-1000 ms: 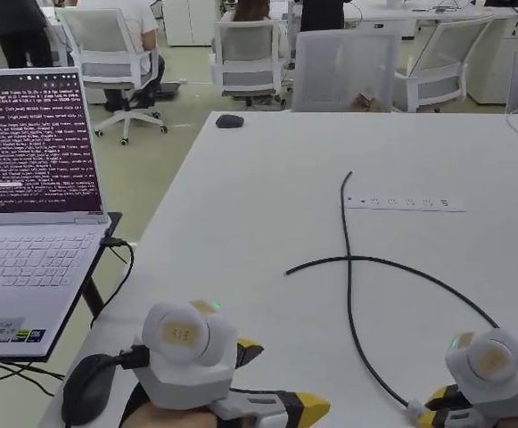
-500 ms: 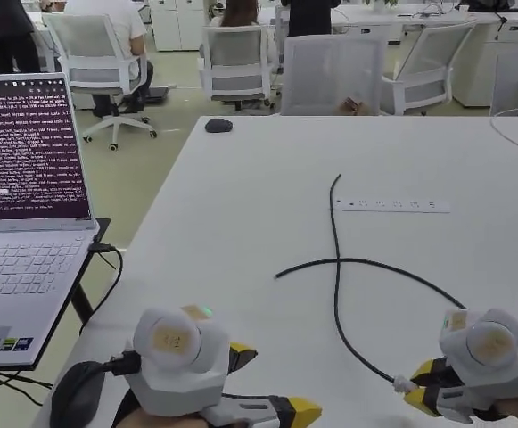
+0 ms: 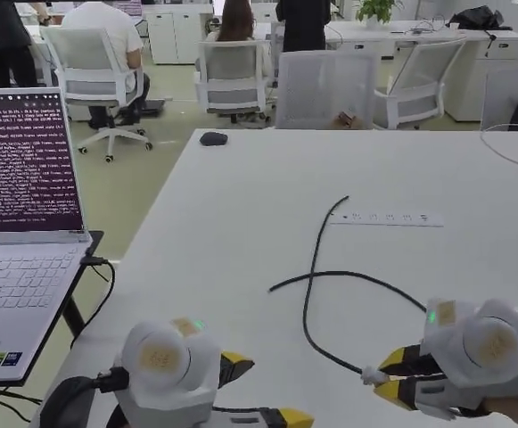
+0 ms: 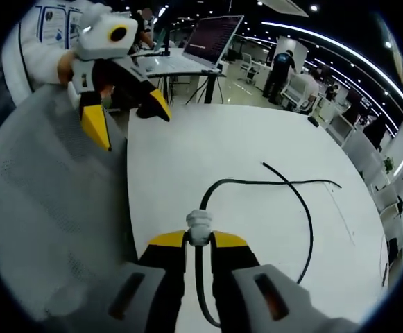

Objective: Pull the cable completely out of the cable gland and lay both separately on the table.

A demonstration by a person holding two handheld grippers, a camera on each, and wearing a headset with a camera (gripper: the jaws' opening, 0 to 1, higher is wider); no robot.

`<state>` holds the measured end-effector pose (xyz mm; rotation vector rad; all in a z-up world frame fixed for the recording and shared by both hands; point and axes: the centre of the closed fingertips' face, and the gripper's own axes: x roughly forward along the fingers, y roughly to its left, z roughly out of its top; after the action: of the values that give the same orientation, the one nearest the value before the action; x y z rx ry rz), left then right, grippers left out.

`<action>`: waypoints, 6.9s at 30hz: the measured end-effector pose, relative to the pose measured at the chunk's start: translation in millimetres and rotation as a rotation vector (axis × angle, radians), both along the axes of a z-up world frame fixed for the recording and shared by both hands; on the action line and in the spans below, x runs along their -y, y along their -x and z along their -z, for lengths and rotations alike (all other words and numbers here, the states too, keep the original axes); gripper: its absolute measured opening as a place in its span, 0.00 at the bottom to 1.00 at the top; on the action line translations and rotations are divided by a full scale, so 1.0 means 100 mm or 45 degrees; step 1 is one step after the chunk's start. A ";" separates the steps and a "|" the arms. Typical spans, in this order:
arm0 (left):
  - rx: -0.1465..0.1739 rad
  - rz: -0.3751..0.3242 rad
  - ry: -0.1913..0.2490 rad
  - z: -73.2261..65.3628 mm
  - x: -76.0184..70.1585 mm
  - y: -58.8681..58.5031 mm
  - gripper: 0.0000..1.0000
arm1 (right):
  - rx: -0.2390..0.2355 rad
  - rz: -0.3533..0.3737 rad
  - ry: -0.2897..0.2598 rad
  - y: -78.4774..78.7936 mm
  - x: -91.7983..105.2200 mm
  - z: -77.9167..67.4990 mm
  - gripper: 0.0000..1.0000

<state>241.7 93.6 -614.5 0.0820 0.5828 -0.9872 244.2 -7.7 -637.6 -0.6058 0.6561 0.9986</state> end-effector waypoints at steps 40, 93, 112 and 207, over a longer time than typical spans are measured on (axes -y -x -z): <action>0.319 0.622 0.357 -0.84 0.58 0.41 0.17 | 0.346 -0.584 -0.229 0.55 -0.48 -1.01 0.11; 0.209 0.632 0.471 -1.29 0.57 0.57 0.14 | -0.074 -0.431 -0.904 0.70 -0.49 -1.52 0.10; -0.041 0.588 0.682 -1.55 0.49 0.55 0.14 | 0.243 -0.618 -0.738 0.76 -0.56 -1.81 0.08; 0.425 0.510 0.517 -1.74 1.19 0.39 0.16 | 0.166 -0.465 -0.975 0.51 0.26 -1.82 0.02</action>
<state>203.2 -25.4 -440.9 0.0000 0.0489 -1.4290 193.0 -33.9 -455.1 -0.1035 0.0116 1.4285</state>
